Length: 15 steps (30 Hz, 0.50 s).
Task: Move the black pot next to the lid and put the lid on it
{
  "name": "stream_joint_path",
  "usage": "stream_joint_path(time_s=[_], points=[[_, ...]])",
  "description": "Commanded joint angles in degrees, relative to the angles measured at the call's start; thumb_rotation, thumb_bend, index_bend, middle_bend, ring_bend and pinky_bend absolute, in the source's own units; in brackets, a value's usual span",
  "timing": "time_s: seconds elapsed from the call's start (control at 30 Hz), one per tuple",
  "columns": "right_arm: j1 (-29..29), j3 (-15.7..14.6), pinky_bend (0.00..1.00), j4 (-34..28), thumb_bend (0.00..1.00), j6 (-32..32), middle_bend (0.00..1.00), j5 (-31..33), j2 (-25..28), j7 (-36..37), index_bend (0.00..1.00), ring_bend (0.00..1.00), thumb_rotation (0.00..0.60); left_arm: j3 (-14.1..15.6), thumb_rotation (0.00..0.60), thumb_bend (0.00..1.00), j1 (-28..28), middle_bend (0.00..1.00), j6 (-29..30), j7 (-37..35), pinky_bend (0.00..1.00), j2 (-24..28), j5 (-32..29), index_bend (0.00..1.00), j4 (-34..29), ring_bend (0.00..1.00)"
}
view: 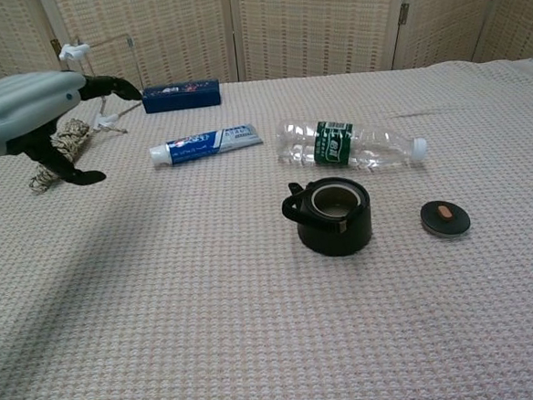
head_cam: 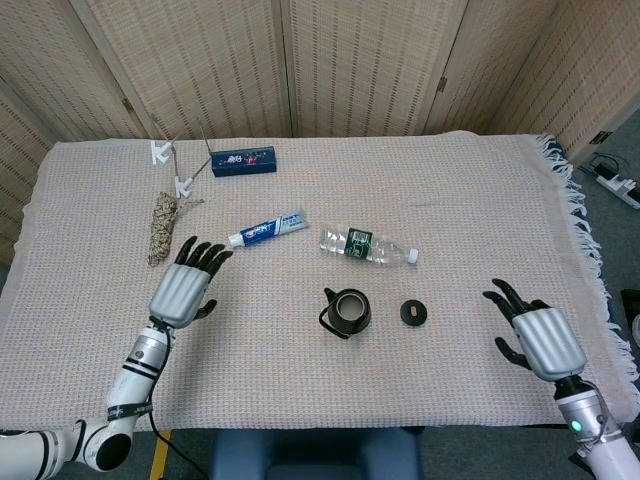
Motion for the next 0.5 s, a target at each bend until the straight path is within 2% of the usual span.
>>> stream_joint_path(time_s=[0.03,0.2,0.5], points=[[3.15,0.71,0.57,-1.18,0.33,-4.17,0.16,1.76,-1.59,-3.82,0.17,0.6,0.6,1.74,0.6,0.22,3.52,0.13,2.79,-4.15,0.0,2.35,2.67,0.16,2.12,0.11],[6.76,1.88,0.66,-0.29,0.33,-9.05,0.18,5.2,-4.31,-5.97,0.17,0.71,0.6,2.91,0.6,0.22,7.89,0.15,6.5,-9.83,0.0,4.07,5.64,0.19,4.15,0.13],[12.64,2.74,0.7,3.93,0.33,-17.21,0.19,12.21,-9.42,-10.94,0.17,0.74,0.6,4.2,0.6,0.23,12.96,0.16,9.26,-13.64,0.0,6.28,8.4,0.21,5.03,0.14]])
